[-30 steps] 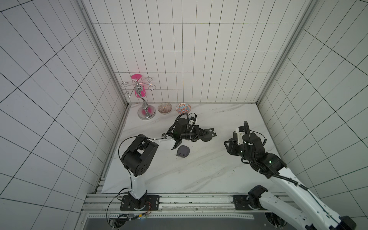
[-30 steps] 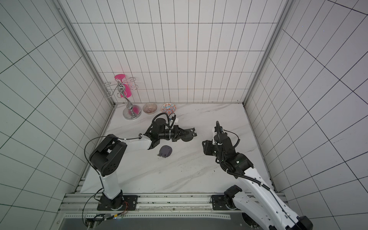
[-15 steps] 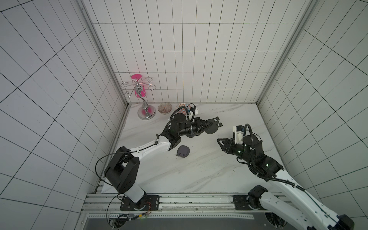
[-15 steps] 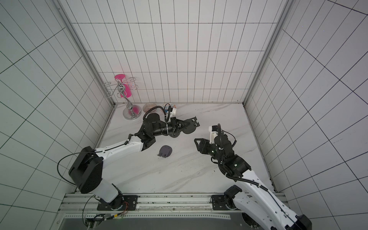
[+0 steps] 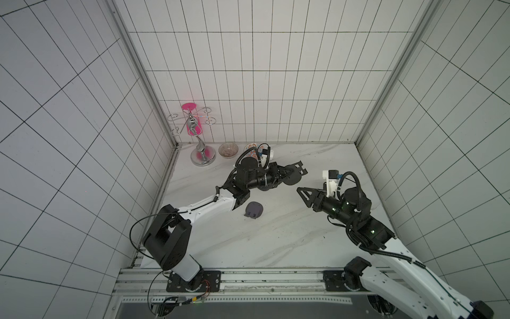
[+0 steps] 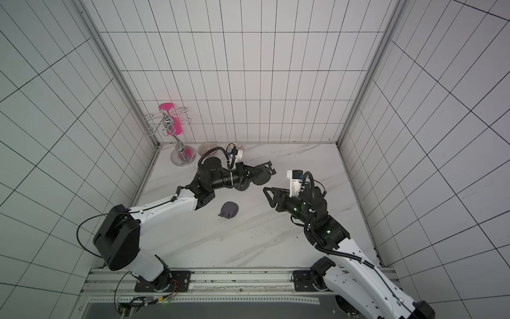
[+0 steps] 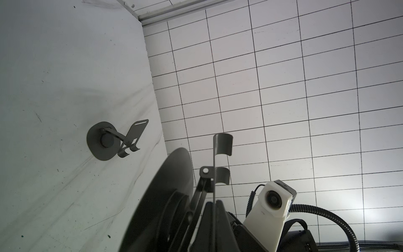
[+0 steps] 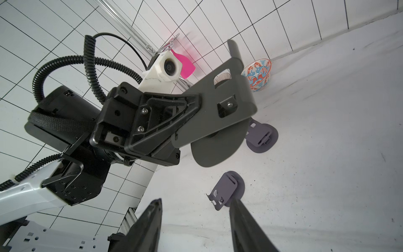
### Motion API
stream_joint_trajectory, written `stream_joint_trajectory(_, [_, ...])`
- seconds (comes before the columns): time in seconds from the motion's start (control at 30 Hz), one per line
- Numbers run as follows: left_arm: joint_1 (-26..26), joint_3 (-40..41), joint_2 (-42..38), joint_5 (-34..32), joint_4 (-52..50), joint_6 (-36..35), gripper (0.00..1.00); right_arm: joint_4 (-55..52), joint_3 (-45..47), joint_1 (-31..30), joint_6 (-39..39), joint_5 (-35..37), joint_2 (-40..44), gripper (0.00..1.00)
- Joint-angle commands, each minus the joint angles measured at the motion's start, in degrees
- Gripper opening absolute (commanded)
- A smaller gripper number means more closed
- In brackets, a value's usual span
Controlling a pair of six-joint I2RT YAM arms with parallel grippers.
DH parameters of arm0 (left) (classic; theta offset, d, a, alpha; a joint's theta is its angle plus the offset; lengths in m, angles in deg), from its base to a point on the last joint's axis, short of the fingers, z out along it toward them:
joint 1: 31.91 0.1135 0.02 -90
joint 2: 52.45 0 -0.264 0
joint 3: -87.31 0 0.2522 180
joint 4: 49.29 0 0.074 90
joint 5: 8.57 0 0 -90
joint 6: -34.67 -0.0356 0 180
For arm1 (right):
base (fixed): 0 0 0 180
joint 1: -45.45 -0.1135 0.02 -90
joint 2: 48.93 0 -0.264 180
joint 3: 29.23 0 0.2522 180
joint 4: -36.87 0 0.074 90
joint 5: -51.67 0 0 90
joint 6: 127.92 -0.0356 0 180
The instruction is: Open the phone stand
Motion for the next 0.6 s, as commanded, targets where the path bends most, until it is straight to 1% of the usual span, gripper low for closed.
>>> stream_joint_trajectory(0.0, [-0.57, -2.06, 0.12, -0.7, 2.81, 1.32, 0.0, 2.27, 0.46, -0.43, -0.8, -0.59, -1.05, 0.51])
stream_joint_trajectory(0.2, [-0.72, -2.15, 0.09, -0.24, 5.44, 3.76, 0.0, 4.18, 1.28, -0.45, -1.01, 0.54, -1.21, 0.53])
stream_joint_trajectory(0.57, [-1.53, -1.66, -1.13, 0.34, 5.8, 4.63, 0.0, 7.75, -0.8, -0.35, 0.24, 1.59, -5.23, 0.47])
